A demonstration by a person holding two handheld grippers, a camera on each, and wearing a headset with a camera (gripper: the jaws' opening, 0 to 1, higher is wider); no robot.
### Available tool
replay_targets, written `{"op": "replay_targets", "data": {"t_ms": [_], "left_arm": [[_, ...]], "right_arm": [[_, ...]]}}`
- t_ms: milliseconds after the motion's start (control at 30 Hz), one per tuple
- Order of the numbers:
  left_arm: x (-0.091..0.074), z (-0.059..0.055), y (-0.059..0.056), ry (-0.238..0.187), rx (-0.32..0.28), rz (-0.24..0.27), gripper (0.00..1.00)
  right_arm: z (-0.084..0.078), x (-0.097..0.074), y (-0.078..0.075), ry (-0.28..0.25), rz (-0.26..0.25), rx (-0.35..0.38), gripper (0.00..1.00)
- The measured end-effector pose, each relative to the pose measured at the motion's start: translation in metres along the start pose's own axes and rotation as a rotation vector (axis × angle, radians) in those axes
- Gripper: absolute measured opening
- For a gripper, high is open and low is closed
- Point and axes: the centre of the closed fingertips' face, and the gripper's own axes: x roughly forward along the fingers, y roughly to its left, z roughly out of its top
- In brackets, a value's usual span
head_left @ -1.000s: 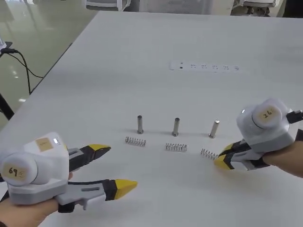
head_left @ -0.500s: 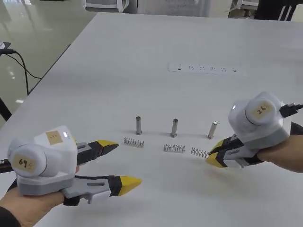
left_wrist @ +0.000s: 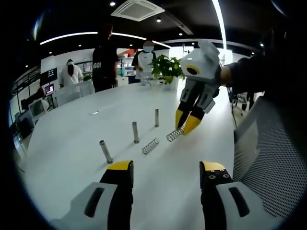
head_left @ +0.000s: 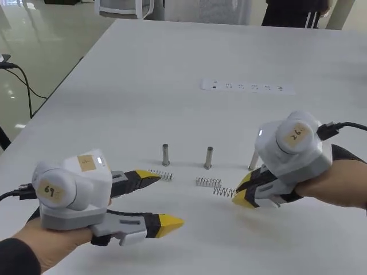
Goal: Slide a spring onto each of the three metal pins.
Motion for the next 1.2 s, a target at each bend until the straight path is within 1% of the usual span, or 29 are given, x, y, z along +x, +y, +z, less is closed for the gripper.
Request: {"op": "replay_targets", "data": {"t_ms": [267,500,633,867,1000,1200], "left_arm": [[0.008,0.006,-0.009,0.013,0.035,-0.040,0.51],[0.015,0.009,-0.008,0.024,0.059,-0.063,0.49],[0.018,0.013,-0.011,0.020,0.069,-0.077,0.46],[0.024,0.011,-0.014,0.029,0.081,-0.105,0.40],[0.027,0.013,-0.015,0.019,0.069,-0.118,0.36],[0.030,0.012,-0.022,0.020,0.083,-0.148,0.29]], "right_arm": [[0.013,0.001,0.011,-0.003,0.026,-0.057,0.13],[0.025,0.003,0.020,-0.005,0.048,-0.102,0.13],[0.027,0.004,0.024,-0.003,0.060,-0.121,0.13],[0.030,0.004,0.030,-0.006,0.076,-0.157,0.13],[0.034,0.004,0.034,-0.010,0.092,-0.175,0.13],[0.038,0.004,0.036,-0.020,0.102,-0.205,0.13]]}}
